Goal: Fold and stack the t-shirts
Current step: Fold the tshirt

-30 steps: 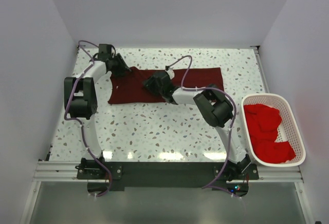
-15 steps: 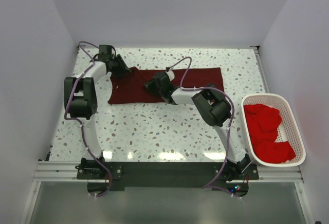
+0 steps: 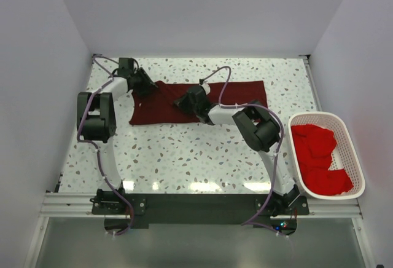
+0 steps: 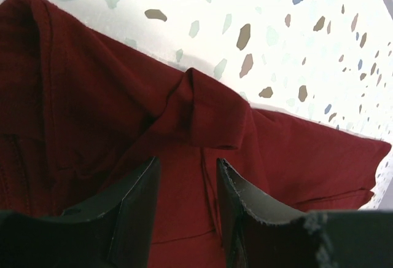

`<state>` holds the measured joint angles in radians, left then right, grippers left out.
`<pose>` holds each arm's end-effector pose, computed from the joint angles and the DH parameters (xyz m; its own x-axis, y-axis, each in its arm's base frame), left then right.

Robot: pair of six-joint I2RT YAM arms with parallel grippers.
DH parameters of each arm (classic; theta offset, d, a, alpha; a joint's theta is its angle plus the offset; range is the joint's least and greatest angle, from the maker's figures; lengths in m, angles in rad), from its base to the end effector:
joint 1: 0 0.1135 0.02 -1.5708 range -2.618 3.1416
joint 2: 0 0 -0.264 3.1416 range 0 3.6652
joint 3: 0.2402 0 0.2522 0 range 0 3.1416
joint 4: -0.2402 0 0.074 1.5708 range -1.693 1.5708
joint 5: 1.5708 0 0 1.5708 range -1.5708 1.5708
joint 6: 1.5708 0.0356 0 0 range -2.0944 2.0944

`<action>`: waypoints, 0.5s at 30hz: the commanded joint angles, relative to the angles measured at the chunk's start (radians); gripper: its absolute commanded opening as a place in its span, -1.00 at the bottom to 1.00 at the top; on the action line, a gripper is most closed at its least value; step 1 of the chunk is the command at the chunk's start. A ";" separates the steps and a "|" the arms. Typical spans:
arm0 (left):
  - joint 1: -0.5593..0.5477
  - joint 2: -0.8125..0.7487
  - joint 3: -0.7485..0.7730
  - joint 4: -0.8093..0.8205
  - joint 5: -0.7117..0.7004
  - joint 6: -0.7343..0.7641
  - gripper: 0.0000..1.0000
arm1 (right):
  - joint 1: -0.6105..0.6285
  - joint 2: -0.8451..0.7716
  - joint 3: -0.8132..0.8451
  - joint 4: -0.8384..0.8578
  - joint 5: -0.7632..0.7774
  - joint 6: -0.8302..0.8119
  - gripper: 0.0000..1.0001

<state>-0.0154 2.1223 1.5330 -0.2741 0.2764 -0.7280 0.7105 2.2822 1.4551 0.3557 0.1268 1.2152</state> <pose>0.4655 -0.0169 0.1698 -0.6952 -0.6295 -0.3471 -0.3622 0.7238 -0.5872 0.3818 0.3225 0.1242 -0.6463 0.6707 -0.3640 0.1272 0.5650 0.8152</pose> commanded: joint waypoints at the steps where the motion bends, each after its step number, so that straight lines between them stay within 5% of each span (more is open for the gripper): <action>1: 0.006 -0.047 -0.048 0.128 0.001 -0.105 -0.07 | -0.009 -0.069 0.010 0.034 -0.019 -0.051 -1.00; 15: 0.009 -0.117 -0.227 0.458 0.040 -0.270 -0.05 | -0.022 -0.033 0.036 0.035 -0.085 -0.062 -1.00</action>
<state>-0.0135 2.0827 1.3357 0.0181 0.3042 -0.9367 0.6926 2.2688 1.4555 0.3588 0.0490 1.1755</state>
